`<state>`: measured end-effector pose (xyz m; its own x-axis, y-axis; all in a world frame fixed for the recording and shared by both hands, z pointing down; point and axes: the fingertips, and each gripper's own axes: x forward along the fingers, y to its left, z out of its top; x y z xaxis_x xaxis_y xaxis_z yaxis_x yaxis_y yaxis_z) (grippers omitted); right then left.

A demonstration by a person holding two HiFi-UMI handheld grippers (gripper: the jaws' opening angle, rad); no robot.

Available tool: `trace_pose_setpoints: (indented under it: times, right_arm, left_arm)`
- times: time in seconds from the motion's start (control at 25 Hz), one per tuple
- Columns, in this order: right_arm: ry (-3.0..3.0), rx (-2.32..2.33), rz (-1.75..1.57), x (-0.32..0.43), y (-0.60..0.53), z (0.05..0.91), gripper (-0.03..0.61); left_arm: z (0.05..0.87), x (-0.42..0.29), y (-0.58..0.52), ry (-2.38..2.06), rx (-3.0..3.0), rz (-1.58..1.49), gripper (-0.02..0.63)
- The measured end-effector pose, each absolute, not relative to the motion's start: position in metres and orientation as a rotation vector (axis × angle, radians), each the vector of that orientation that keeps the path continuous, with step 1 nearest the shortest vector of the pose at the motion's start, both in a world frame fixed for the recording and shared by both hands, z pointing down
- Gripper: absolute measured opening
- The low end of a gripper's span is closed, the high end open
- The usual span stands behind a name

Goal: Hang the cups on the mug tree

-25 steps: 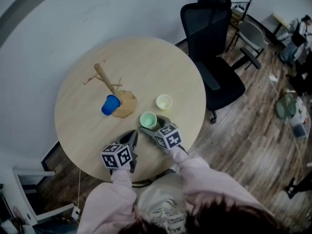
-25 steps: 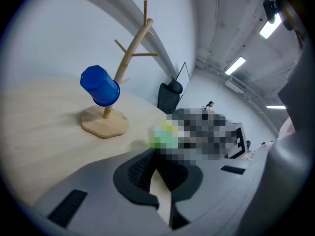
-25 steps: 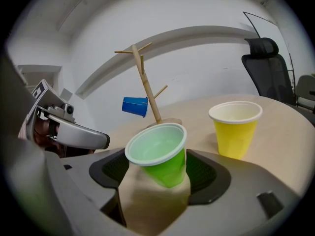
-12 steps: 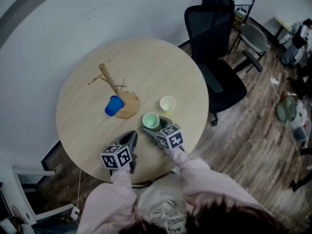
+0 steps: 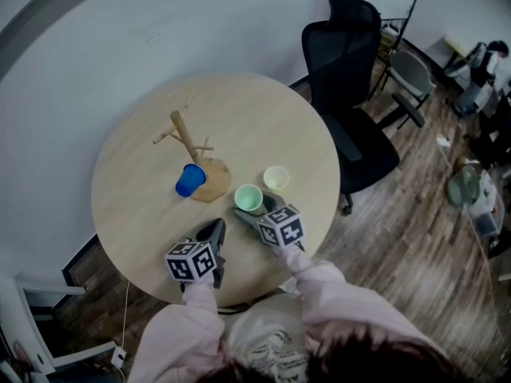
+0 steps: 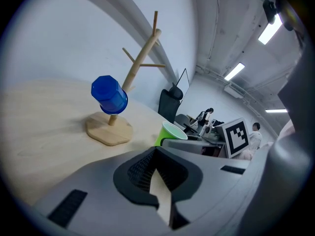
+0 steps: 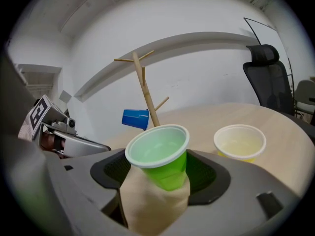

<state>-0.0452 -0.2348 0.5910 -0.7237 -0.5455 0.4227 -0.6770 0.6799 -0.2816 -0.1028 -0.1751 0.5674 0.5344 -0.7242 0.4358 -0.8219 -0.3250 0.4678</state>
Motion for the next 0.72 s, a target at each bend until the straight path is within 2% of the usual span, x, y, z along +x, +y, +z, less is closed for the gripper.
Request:
trace_pose_setpoints:
  times: [0.12,0.24,0.72]
  right_arm:
    - [-2.594,0.978,0.592,-0.048,-0.237,0.583,0.345]
    - [-2.604,0.980,0.565,-0.052,-0.238,0.576,0.310]
    - [-2.659,1.013,0.493,-0.060,-0.237,0.557,0.308]
  left_arm:
    - [0.564,-0.105,-0.176,-1.241,2.133,0.183,0.000]
    - [0.560,-0.110,-0.178,-1.244,2.145,0.168,0.000]
    - [0.548,-0.125,-0.174,-1.263,2.182,0.141,0.000]
